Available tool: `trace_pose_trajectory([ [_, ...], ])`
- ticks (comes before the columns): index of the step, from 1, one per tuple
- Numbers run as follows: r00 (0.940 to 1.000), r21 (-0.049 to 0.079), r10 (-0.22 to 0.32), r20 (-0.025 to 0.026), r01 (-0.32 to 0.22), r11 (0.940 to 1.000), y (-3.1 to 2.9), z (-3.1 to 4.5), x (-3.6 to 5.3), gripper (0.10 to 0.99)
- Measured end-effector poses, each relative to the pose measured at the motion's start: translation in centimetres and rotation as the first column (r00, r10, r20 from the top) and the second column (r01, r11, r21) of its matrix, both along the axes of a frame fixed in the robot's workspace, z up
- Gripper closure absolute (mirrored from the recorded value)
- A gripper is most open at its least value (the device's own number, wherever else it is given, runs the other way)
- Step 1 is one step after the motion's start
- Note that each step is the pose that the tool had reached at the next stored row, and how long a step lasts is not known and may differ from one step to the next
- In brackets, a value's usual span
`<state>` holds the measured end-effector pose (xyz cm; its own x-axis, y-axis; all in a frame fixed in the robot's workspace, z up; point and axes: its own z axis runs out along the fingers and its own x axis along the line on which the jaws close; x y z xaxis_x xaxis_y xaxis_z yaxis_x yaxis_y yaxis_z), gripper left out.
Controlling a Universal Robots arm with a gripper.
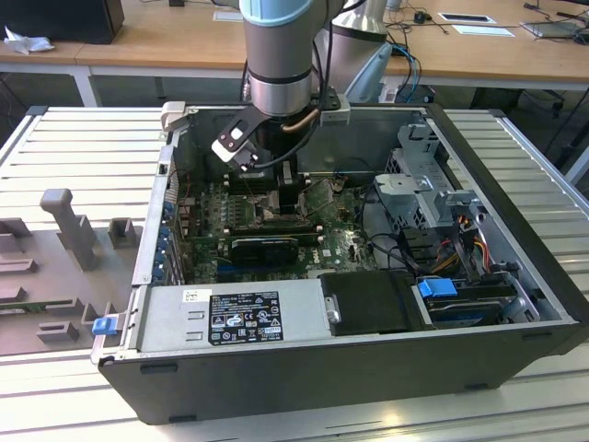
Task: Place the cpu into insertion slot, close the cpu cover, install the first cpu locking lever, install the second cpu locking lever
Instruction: 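Place the cpu into insertion slot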
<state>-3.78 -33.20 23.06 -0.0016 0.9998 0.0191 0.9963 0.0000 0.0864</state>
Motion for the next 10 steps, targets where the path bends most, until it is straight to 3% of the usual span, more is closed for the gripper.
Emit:
trace_pose_trajectory([
  [10,1.0000,0.000,0.000,0.0002,0.000,1.0000,0.03,-0.44,0.00,0.545],
])
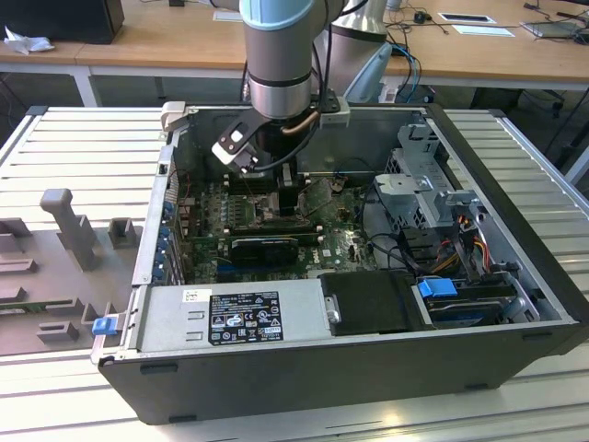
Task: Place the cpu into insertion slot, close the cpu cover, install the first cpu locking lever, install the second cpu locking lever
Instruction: 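Place the cpu into insertion slot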
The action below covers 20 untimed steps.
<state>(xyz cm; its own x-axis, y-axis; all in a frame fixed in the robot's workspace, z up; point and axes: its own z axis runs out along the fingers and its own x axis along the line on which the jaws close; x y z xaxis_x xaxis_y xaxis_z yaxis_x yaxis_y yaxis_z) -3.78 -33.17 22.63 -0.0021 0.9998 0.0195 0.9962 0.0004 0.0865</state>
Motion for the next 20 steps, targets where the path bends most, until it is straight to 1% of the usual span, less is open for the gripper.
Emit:
trace_pose_trajectory([
  [3,1.0000,0.000,0.000,0.0000,0.000,1.0000,0.60,-0.21,-0.02,0.545],
  [6,1.0000,0.000,0.005,0.0005,-0.005,1.0000,1.12,-1.01,-0.34,0.545],
  [7,1.0000,0.000,0.007,0.0008,-0.007,1.0000,1.15,-1.25,-0.78,0.545],
  [8,1.0000,0.000,0.006,0.0009,-0.006,1.0000,1.15,-1.48,-0.85,0.545],
  [11,0.9999,0.000,-0.015,0.0009,0.015,0.9999,1.16,-1.85,-0.68,0.545],
  [17,0.9999,0.000,-0.015,0.0009,0.015,0.9999,1.16,-2.45,-0.65,0.545],
  [20,0.9999,0.000,-0.015,0.0007,0.015,0.9999,1.16,-2.48,-0.66,0.545],
])
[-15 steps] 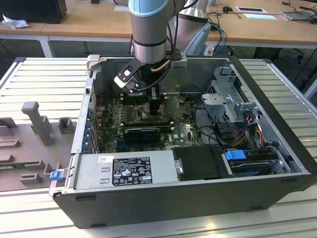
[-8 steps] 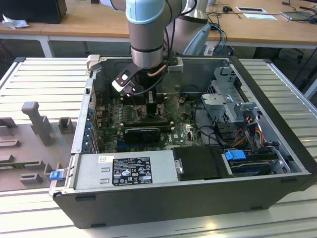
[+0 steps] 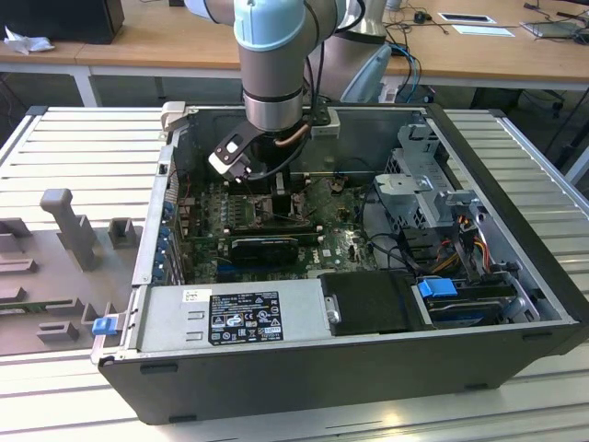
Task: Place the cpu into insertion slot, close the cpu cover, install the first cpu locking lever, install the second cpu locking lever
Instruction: 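Place the cpu into insertion slot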
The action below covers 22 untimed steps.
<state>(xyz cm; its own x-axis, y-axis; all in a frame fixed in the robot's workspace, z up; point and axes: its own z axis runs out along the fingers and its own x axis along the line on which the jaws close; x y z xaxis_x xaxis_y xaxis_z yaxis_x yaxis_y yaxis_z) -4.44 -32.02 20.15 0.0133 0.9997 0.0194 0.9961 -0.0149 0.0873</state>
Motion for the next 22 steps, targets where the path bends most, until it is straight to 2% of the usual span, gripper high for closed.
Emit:
trace_pose_trajectory([
  [5,1.0000,0.000,0.000,0.0001,0.000,1.0000,0.00,-0.02,0.00,0.537],
  [6,1.0000,0.000,0.000,0.0002,0.000,1.0000,0.00,-0.03,0.00,0.471],
  [18,1.0000,0.001,0.000,0.0002,0.000,1.0000,0.39,-0.03,0.09,0.471],
  [22,1.0000,0.001,0.000,0.0001,0.000,1.0000,0.38,0.61,0.09,0.471],
])
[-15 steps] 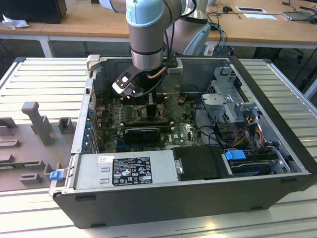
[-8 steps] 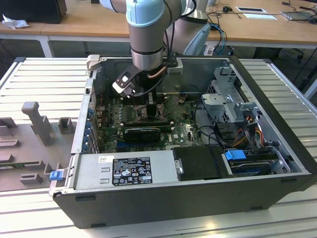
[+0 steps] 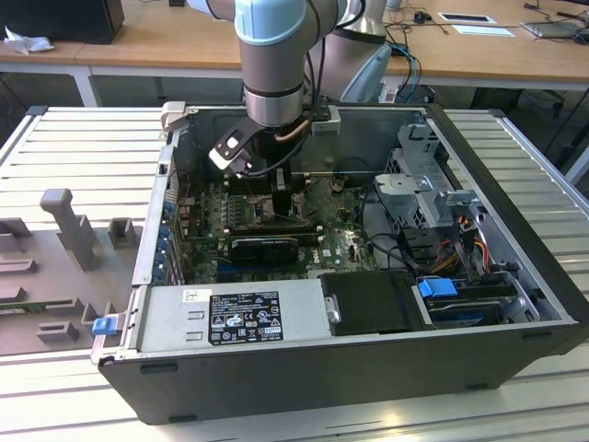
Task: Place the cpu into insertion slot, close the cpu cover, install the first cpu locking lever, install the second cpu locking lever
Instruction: 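Place the cpu into insertion slot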
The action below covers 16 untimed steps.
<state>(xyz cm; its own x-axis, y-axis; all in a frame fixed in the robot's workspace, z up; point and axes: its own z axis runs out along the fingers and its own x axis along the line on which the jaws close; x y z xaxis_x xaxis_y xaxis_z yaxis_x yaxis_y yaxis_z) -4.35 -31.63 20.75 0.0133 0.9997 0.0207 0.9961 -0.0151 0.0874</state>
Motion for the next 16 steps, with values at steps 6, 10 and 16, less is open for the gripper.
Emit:
trace_pose_trajectory([
  [6,1.0000,-0.001,0.000,-0.0003,0.000,1.0000,0.00,1.31,0.00,0.553],
  [10,1.0000,-0.002,0.000,-0.0008,0.000,1.0000,0.00,1.59,0.01,0.859],
  [16,1.0000,-0.003,0.000,-0.0007,0.000,1.0000,0.00,1.93,0.01,0.980],
])
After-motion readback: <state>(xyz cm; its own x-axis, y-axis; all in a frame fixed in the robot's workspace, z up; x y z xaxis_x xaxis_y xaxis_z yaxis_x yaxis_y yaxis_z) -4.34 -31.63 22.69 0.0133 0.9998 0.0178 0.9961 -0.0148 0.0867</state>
